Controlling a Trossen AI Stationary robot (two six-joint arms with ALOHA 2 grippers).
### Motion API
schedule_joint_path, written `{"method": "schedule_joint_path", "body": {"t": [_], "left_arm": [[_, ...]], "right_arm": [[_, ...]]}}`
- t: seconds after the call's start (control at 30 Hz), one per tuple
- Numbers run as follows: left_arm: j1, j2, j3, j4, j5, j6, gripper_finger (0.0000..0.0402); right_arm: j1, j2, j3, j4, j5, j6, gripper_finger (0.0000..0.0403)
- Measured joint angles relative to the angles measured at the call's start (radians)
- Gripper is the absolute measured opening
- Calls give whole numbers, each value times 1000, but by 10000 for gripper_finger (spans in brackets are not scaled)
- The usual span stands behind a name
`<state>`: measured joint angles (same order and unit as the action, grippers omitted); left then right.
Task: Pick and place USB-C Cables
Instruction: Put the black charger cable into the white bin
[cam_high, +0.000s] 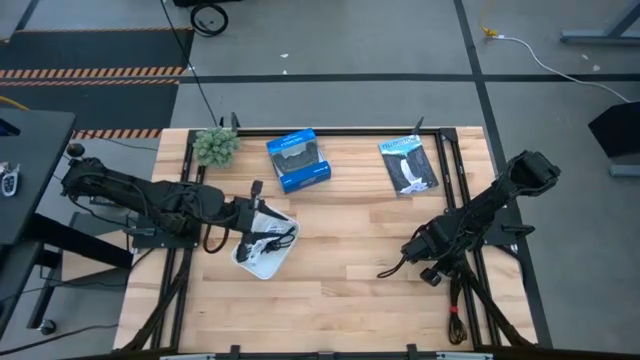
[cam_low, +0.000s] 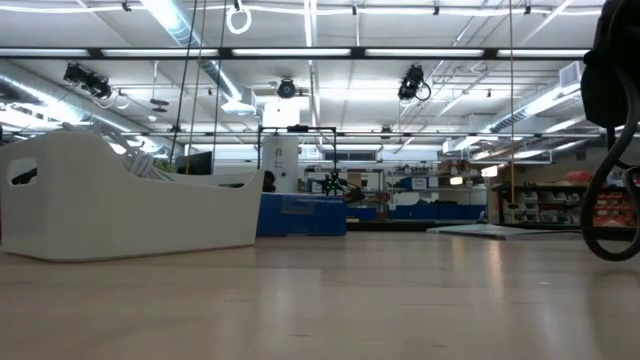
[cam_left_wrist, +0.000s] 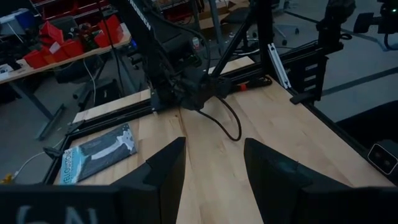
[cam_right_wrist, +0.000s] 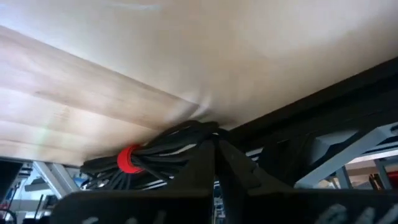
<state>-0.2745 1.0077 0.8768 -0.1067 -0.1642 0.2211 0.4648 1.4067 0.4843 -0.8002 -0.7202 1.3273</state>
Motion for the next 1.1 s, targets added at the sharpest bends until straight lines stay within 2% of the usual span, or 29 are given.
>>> {"method": "schedule_joint_path", "body": {"t": [0.17, 0.3, 0.6, 0.87, 1.1], "left_arm": [[0, 0, 0, 0, 0, 0, 172], [0, 0, 0, -1, 0, 0, 172], [0, 0, 0, -1, 0, -7, 172], [3, 27, 2, 22, 0, -54, 172], [3, 137, 2, 202, -19, -79, 176]], "right_arm": [[0, 0, 19, 87, -12, 9, 12], [0, 0, 93, 104, 26, 6, 6], [-1, 0, 326, 58, 228, -71, 4], [0, 0, 543, -152, 435, -212, 3], [13, 0, 690, -297, 645, -343, 2]]}}
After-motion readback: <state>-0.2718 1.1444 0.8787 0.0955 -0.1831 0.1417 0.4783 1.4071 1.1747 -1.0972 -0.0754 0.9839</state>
